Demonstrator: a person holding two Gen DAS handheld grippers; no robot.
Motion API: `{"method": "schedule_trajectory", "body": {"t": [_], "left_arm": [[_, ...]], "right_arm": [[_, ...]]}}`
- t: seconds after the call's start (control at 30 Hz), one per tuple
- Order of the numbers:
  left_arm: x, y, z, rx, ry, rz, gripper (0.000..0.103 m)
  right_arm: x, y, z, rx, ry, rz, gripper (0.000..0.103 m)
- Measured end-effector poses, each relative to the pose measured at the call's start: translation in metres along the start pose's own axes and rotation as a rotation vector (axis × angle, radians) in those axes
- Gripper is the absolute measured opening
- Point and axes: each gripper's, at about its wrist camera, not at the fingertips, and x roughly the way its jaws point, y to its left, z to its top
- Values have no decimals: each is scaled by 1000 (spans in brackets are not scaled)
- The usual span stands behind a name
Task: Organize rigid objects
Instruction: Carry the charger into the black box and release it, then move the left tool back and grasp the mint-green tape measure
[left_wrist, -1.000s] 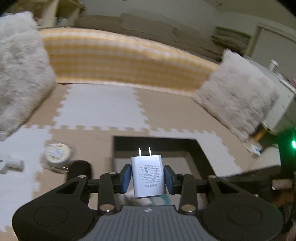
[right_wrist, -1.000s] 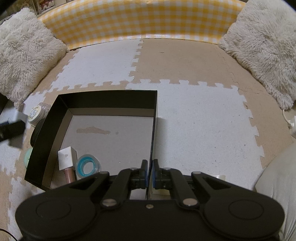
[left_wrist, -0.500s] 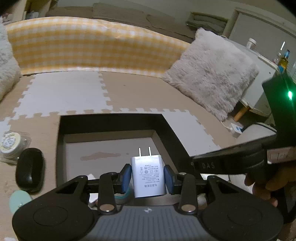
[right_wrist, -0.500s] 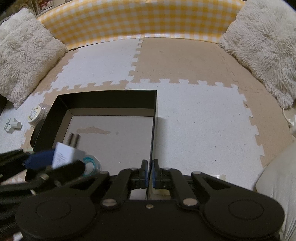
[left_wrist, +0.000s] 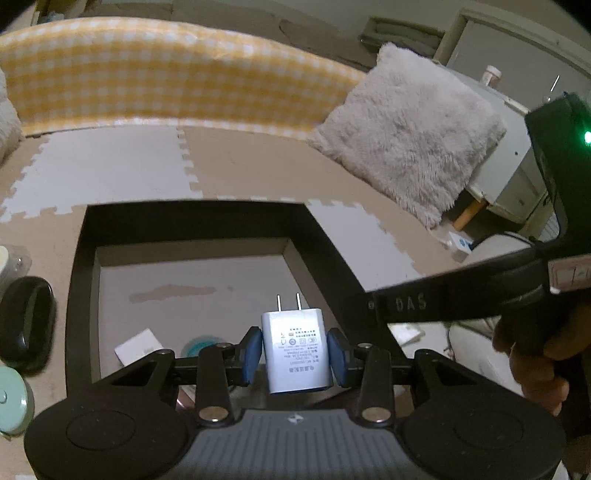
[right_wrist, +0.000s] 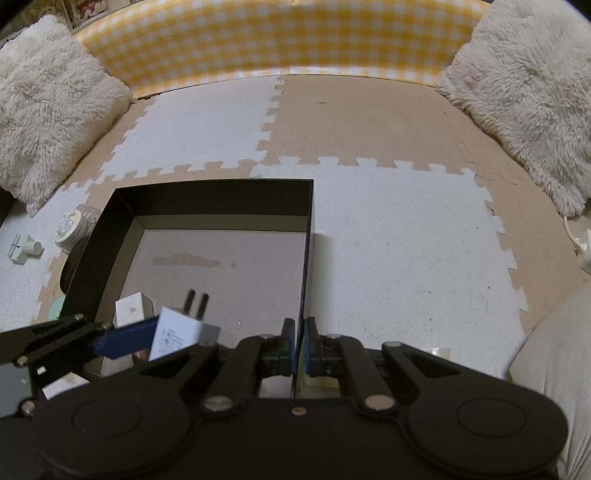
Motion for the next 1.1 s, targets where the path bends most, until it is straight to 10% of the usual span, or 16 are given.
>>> {"method": "schedule_trajectory", "body": {"t": [0.57, 1.1], "left_arm": [[-12, -9, -1, 49, 22, -6, 92], [-73, 6, 35, 88, -78, 110, 103]], "right_arm": [[0, 0, 0, 4, 1, 4, 5], [-1, 0, 0, 12, 2, 15, 5]]}}
